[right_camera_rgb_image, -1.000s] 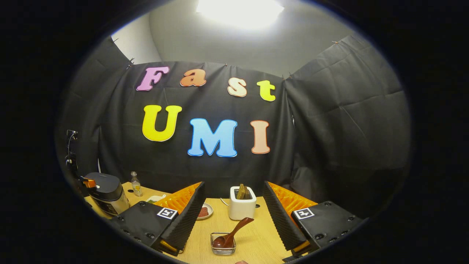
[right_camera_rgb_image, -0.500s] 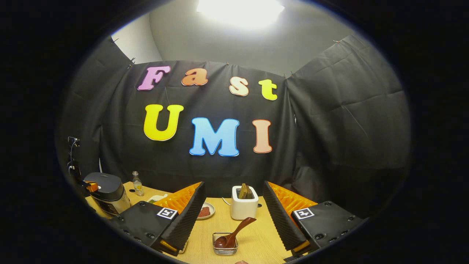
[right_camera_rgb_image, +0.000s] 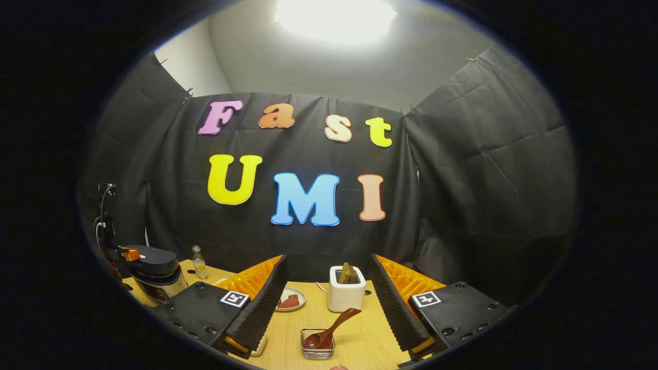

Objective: Close the left gripper, press the button to open the rice cooker; take a wooden spoon from the chopstick holder with the right hand, scoop a spoonful of rice and pour it into the rice cooker, then put the wooden spoon back into the chopstick holder.

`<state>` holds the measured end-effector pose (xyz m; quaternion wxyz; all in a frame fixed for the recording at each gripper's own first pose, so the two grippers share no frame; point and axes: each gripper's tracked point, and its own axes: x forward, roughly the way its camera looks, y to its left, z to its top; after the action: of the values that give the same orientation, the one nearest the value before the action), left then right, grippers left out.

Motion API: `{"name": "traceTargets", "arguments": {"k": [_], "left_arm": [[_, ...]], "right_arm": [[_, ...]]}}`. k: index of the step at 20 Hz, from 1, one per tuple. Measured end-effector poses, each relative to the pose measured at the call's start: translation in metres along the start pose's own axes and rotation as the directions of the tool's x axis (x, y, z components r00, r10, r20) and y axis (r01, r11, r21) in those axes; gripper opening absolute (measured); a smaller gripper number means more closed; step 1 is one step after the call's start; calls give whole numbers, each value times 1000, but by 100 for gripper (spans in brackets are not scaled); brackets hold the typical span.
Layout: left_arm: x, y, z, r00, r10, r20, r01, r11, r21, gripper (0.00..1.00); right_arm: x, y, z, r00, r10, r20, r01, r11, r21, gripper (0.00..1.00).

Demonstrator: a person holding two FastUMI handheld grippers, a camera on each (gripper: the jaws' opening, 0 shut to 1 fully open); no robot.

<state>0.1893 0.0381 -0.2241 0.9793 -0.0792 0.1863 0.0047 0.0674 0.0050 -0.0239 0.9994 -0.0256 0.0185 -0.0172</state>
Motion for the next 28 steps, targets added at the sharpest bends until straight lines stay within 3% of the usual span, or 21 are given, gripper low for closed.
{"name": "traceTargets", "arguments": {"k": [7, 12, 19, 28], "left_arm": [[-41, -3, 87, 983, 22, 181, -29, 999, 38, 1], [-85, -13, 131, 953, 15, 301, -37, 997, 66, 0], [-147, -23, 159, 927, 11, 376, -37, 997, 61, 80], [-196, -17, 166, 913, 31, 407, -74, 993, 90, 81]], "right_arm": [[-4, -10, 2, 1000, 11, 12, -11, 1000, 19, 99], [-3, -13, 2, 999, 28, 16, -29, 999, 26, 99], [13, -18, -8, 999, 48, -3, -47, 998, 45, 99], [55, -28, -60, 990, 53, -130, -39, 994, 106, 99]]}}
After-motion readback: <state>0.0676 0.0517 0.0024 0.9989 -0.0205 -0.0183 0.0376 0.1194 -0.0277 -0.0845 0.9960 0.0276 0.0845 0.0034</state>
